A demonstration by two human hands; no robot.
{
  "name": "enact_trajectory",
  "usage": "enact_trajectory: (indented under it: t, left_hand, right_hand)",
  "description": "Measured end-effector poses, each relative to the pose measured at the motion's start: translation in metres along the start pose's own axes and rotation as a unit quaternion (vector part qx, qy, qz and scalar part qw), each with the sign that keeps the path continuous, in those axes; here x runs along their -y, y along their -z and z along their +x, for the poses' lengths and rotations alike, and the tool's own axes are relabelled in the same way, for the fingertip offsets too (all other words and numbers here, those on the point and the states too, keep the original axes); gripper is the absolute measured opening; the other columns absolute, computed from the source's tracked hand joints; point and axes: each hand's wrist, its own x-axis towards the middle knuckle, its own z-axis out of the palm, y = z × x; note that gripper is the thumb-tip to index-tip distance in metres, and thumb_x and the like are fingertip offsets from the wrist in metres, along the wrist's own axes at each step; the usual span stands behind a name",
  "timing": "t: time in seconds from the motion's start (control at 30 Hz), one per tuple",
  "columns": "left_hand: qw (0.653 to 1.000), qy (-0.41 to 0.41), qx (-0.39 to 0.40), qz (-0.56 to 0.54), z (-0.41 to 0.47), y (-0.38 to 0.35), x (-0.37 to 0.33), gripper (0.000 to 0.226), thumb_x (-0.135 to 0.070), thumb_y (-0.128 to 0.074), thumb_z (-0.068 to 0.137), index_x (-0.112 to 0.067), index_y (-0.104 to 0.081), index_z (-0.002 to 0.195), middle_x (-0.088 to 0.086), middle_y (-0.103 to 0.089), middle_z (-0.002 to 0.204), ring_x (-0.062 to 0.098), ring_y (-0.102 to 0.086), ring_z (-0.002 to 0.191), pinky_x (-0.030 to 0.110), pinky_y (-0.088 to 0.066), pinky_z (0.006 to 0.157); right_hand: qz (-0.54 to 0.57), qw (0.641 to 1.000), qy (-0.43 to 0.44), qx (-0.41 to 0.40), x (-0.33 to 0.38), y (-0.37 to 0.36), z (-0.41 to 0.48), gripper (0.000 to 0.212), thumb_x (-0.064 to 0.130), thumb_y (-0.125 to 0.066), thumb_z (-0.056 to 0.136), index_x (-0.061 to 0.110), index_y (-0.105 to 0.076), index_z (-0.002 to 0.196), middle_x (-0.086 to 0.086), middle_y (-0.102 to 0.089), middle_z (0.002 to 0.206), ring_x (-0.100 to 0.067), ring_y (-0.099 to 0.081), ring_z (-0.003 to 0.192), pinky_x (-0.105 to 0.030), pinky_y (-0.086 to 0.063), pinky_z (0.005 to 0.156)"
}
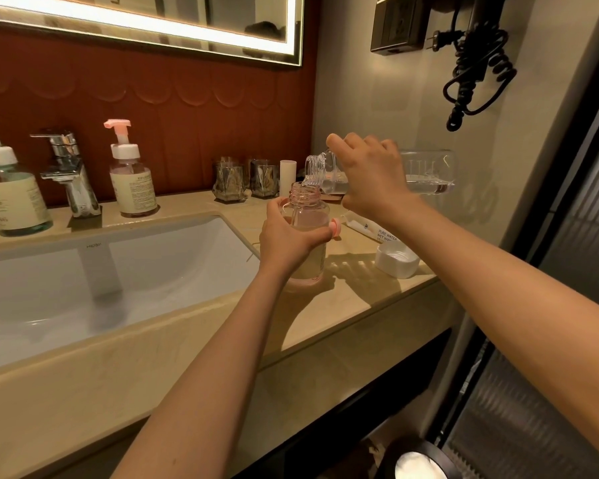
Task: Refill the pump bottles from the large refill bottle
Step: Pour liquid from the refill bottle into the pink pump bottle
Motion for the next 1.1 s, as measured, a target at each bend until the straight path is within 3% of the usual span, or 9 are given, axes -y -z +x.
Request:
enact_trajectory:
  t: [1.1]
  left_hand:
    - [1.0, 0.004, 0.001, -0.004, -0.0004, 0.0, -0.0009, 0.097, -0.037, -0.082, 0.065, -0.018, -0.025, 0.141, 0.008, -0.046, 0.137, 0.02, -0.046, 0.119, 0.028, -0.039, 0.087]
  right_hand:
    - [0.006, 1.0, -0.004, -0.002, 0.0003, -0.0011, 0.0003, 0.072, 0.006, -0.065, 0.075, 0.018, -0.031, 0.138, -0.008, -0.048, 0.124, -0.029, -0.047, 0.113, -0.041, -0.033, 0.096]
